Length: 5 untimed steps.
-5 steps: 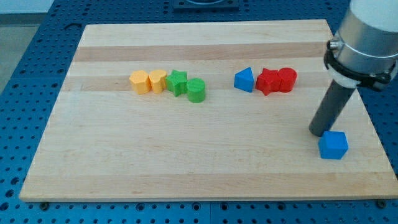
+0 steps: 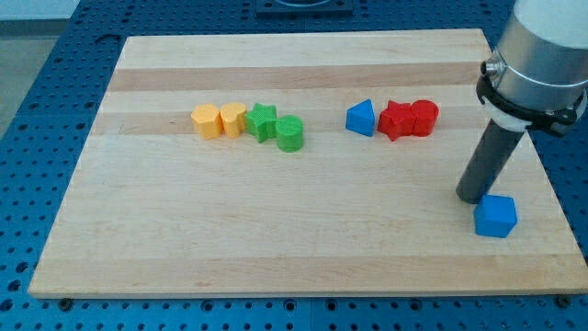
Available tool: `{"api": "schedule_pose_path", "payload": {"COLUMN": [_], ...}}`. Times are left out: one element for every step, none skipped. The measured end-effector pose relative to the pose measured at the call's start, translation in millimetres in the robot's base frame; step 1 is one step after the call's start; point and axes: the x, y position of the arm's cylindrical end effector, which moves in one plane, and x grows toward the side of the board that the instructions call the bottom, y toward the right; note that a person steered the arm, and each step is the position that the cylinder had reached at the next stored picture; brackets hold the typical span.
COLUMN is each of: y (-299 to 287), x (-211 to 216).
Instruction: Nudge blue cube
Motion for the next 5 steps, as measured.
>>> {"api": "schedule_pose_path", "payload": {"y": [0.0,0.0,0.0,0.0,-4.6], "x": [1.5,6.8,11.3,11.5,10.2]}}
